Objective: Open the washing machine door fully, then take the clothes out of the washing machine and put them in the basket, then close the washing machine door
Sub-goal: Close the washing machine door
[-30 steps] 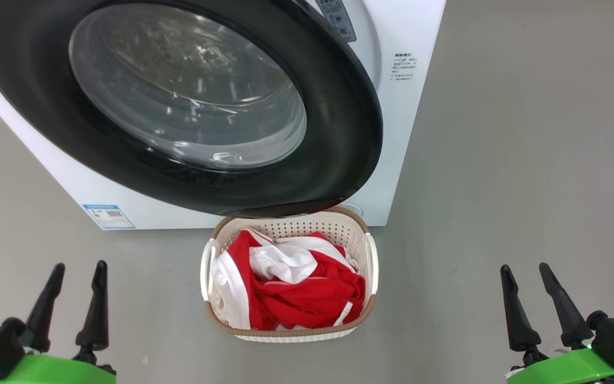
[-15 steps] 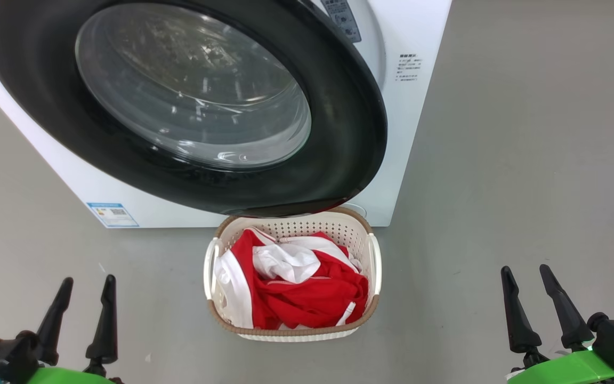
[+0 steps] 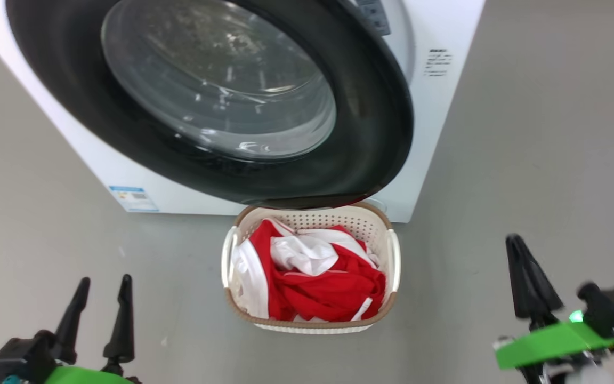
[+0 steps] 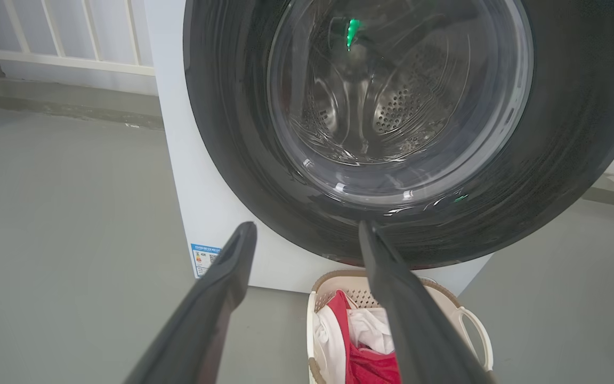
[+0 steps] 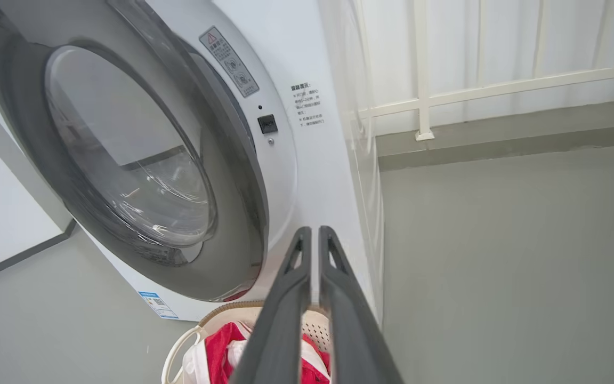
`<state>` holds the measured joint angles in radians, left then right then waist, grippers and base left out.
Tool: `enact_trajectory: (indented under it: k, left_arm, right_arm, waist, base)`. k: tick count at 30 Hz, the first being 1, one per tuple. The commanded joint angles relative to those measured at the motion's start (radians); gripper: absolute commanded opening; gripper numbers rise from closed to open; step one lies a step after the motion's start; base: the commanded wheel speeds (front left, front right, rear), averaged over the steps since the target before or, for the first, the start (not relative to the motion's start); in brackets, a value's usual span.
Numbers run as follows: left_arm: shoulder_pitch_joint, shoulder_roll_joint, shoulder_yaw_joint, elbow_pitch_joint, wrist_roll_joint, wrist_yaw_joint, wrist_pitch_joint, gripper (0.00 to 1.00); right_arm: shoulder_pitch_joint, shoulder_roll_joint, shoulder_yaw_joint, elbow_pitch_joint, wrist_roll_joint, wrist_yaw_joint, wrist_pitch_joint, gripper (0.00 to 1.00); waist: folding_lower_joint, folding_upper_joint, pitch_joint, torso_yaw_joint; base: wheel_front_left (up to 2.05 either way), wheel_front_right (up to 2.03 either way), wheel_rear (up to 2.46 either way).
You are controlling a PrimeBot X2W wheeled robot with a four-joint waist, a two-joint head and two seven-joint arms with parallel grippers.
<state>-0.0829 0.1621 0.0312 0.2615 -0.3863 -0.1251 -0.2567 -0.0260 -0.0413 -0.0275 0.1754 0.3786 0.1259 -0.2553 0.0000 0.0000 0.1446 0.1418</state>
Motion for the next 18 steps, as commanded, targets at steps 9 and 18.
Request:
enact_trajectory:
  k: [9,18]
  left_arm:
    - [-0.066,-0.01,-0.005,-0.027,0.007,-0.006,-0.005,1.0]
    - [-0.114,-0.031,-0.031,-0.027,-0.003,-0.006,-0.005,1.0]
  right_arm:
    - [-0.187,-0.009,0.087,0.036,-0.027,0.005,-0.006,0.0]
    - [-0.345,-0.009,0.115,0.101,-0.054,0.005,-0.006,0.0]
  waist:
    - [0.0,0.0,0.048,0.091]
    - [0.0,0.0,0.102,0.148]
  base:
    - [0.0,0.0,0.0]
    - [0.0,0.0,0.0]
